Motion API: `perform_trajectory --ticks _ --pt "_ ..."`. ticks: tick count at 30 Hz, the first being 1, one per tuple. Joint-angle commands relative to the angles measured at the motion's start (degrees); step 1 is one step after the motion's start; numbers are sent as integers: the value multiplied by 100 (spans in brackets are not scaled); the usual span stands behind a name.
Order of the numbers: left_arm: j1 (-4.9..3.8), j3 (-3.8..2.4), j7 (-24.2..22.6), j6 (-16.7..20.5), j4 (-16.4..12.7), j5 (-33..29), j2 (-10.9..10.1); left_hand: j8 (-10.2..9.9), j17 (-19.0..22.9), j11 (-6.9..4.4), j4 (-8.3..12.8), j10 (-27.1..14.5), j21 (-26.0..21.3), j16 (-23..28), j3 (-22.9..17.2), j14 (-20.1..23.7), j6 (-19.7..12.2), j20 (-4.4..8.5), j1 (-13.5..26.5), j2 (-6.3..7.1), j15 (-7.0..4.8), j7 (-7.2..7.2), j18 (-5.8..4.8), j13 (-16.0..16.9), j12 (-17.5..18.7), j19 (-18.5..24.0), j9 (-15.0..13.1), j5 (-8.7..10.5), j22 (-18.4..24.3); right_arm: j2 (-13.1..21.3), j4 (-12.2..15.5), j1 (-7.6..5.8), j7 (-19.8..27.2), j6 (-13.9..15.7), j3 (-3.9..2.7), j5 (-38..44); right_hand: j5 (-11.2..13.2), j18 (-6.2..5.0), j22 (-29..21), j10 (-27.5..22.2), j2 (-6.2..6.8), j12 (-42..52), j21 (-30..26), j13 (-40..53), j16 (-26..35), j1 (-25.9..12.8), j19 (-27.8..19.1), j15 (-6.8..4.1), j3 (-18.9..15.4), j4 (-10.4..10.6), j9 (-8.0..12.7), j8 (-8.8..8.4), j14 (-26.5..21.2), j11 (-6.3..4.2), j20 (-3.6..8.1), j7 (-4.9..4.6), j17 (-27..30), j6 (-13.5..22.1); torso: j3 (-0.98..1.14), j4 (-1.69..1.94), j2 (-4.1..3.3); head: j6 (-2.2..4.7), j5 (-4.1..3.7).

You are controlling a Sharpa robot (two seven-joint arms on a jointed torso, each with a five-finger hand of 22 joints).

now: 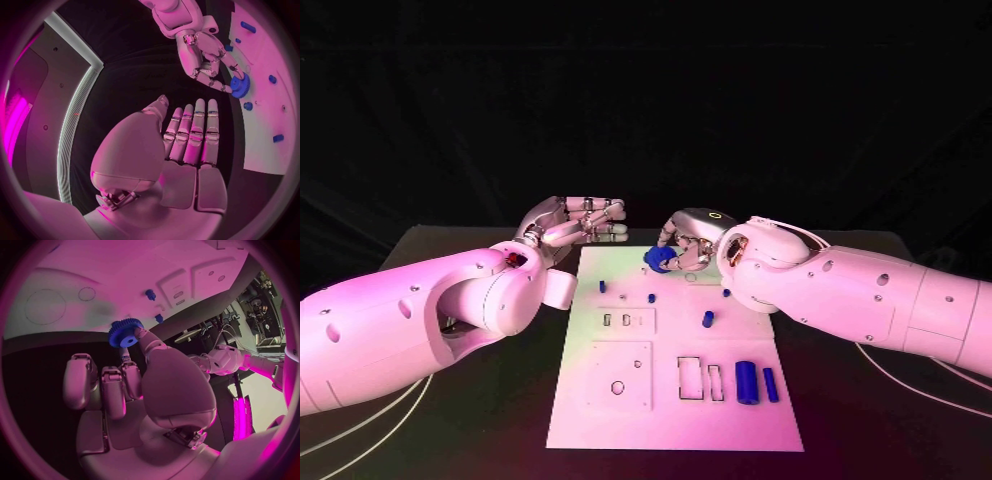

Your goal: Assemble the parts on the task board

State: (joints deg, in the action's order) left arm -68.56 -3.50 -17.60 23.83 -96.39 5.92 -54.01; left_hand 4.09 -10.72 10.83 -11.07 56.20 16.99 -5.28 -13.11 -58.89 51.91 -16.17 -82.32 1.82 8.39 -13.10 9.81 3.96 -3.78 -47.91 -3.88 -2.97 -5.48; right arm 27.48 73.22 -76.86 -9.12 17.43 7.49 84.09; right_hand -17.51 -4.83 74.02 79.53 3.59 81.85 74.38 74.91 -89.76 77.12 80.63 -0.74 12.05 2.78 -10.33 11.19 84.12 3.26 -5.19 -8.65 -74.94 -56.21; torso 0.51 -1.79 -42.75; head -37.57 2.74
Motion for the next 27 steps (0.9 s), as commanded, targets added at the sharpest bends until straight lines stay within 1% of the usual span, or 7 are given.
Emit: perform_trajectory --ticks 1,3,8,14,20,23,27 --pt "-6 -3 -15 -92 -24 -19 3 -32 -5 2 20 -21 -24 16 8 26 -18 16 33 11 16 -35 72 -7 0 41 7 -3 7 -82 -46 47 -163 189 5 325 -13 62 11 -21 -13 -22 36 220 -24 -46 18 -34 32 12 -32 2 588 -29 19 98 -1506 -112 7 1 -11 -20 19" --pt "-6 -3 -14 -89 -28 -19 -3 -32 -5 2 20 -21 -24 17 8 26 -18 16 33 10 16 -34 72 -7 0 41 7 -3 8 -148 -94 73 -173 231 5 360 -5 63 16 -21 -3 -24 39 220 -24 -63 20 -33 39 17 -28 -6 588 -27 20 95 -1506 -103 9 -5 -13 -38 32" --pt "-6 -3 -13 -86 -42 -19 -8 -31 -5 1 21 -20 -24 19 7 27 -18 16 32 9 16 -32 72 -6 -1 42 7 -3 8 -304 -249 128 -159 317 11 457 -1 67 34 -12 2 -19 56 230 -24 -71 30 -33 44 18 -25 -11 588 -25 19 94 -1506 -97 5 -3 -13 -56 31" --pt "-6 -3 -17 -81 -49 -19 0 -31 -5 1 21 -20 -24 19 7 27 -18 16 32 9 16 -32 72 -6 -1 42 7 -3 8 -456 -400 195 -147 289 24 474 5 68 36 -12 9 -20 57 229 -24 -82 31 -31 49 21 -21 -18 588 -24 19 91 -1506 -90 14 -4 -9 -72 38" --pt "-7 -3 -20 -82 -54 -19 8 -31 -5 1 21 -20 -24 19 7 27 -18 16 32 9 16 -32 72 -6 -1 42 7 -3 8 -602 -579 250 -144 256 35 468 13 67 35 -13 14 -23 54 226 -24 -94 30 -30 54 25 -18 -22 588 -22 19 89 -1506 -86 12 -11 -4 -75 41" --pt "-7 -3 -21 -83 -55 -19 12 -31 -5 1 21 -20 -24 19 7 27 -18 16 32 9 16 -32 72 -6 -1 42 7 -3 8 -663 -652 276 -135 227 42 451 28 67 36 -15 24 -26 53 223 -24 -110 30 -28 62 29 -13 -31 588 -19 18 86 -1506 -78 9 -2 -1 -75 31" --pt "-7 -4 -22 -86 -55 -19 18 -30 -5 -1 24 -18 -26 23 5 29 -17 15 30 8 17 -29 71 -6 -2 43 6 -3 10 -723 -713 315 -123 199 46 440 33 66 33 -14 28 -26 49 225 -24 -117 28 -27 65 31 -11 -35 588 -17 17 84 -1506 -73 14 -1 -5 -58 -4"
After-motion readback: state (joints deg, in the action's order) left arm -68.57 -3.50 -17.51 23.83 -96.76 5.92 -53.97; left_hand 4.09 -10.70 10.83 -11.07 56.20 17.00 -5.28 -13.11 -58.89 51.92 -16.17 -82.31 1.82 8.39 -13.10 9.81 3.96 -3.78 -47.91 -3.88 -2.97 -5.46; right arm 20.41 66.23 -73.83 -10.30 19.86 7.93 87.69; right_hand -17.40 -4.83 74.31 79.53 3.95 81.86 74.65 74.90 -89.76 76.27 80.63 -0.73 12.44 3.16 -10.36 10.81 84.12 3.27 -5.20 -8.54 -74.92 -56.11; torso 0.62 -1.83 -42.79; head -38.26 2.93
